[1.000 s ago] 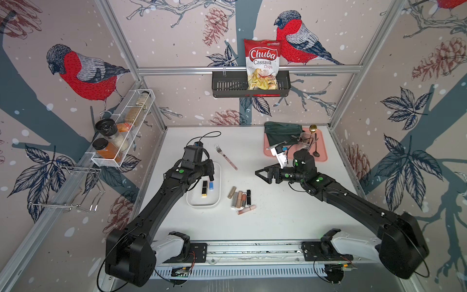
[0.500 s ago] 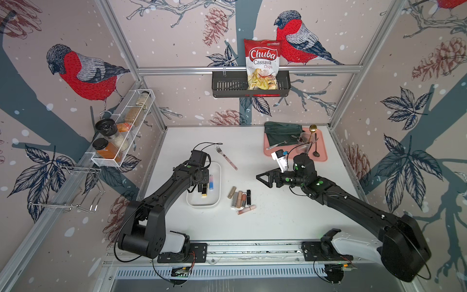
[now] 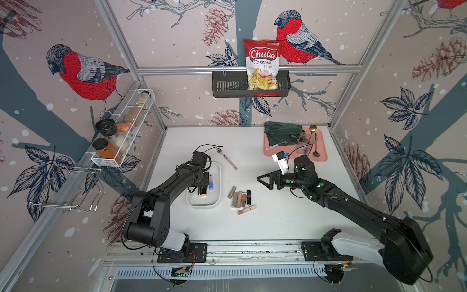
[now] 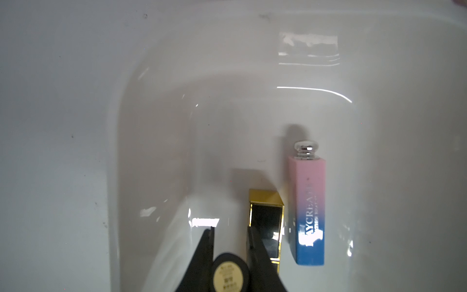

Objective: Put the lipstick into the storage box
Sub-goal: Place the lipstick in the storage box.

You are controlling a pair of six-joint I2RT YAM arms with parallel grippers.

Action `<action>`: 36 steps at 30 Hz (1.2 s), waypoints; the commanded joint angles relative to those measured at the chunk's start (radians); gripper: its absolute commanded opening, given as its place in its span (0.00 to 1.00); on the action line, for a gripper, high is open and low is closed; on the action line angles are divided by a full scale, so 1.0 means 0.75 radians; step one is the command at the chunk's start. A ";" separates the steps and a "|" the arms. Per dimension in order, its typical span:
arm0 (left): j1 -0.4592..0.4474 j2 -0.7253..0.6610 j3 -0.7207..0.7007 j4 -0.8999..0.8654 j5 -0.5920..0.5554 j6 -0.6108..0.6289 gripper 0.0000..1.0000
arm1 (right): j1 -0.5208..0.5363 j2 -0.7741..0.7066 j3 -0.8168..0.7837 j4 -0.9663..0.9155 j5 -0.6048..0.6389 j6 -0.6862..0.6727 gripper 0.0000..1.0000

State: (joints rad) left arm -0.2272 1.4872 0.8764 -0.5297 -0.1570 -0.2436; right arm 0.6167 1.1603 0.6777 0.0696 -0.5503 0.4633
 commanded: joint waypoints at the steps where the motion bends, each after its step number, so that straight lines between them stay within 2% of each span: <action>1: 0.002 0.002 -0.003 0.018 0.023 0.010 0.17 | 0.010 -0.001 0.005 0.005 0.021 0.002 1.00; 9: 0.002 -0.035 -0.019 0.035 0.033 0.006 0.28 | 0.031 0.007 0.011 -0.018 0.057 0.003 1.00; 15: 0.005 -0.040 -0.019 0.036 0.037 0.007 0.43 | 0.055 0.024 0.039 -0.059 0.103 -0.002 1.00; 18: 0.004 -0.053 -0.018 0.038 0.040 0.010 0.45 | 0.067 0.028 0.047 -0.071 0.122 0.001 1.00; 21: 0.006 -0.096 -0.021 0.052 0.048 0.006 0.46 | 0.079 0.058 0.074 -0.141 0.215 0.001 1.00; 23: 0.007 -0.146 -0.029 0.088 0.124 0.020 0.46 | 0.093 0.104 0.109 -0.230 0.308 -0.010 1.00; 26: 0.006 -0.278 -0.075 0.202 0.319 0.037 0.48 | 0.126 0.220 0.178 -0.373 0.433 -0.029 1.00; 31: 0.007 -0.533 -0.207 0.488 0.756 0.034 0.51 | 0.244 0.407 0.285 -0.513 0.622 -0.039 0.98; 33: 0.006 -0.580 -0.245 0.551 0.852 0.004 0.54 | 0.288 0.492 0.338 -0.562 0.677 -0.033 0.95; 36: 0.006 -0.569 -0.224 0.513 0.958 -0.015 0.54 | 0.329 0.587 0.396 -0.599 0.730 -0.026 0.88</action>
State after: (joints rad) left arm -0.2245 1.0607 0.7040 -0.2188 0.3988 -0.2382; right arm 0.8467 1.5627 0.9470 -0.3111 -0.0967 0.4465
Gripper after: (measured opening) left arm 0.539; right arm 0.892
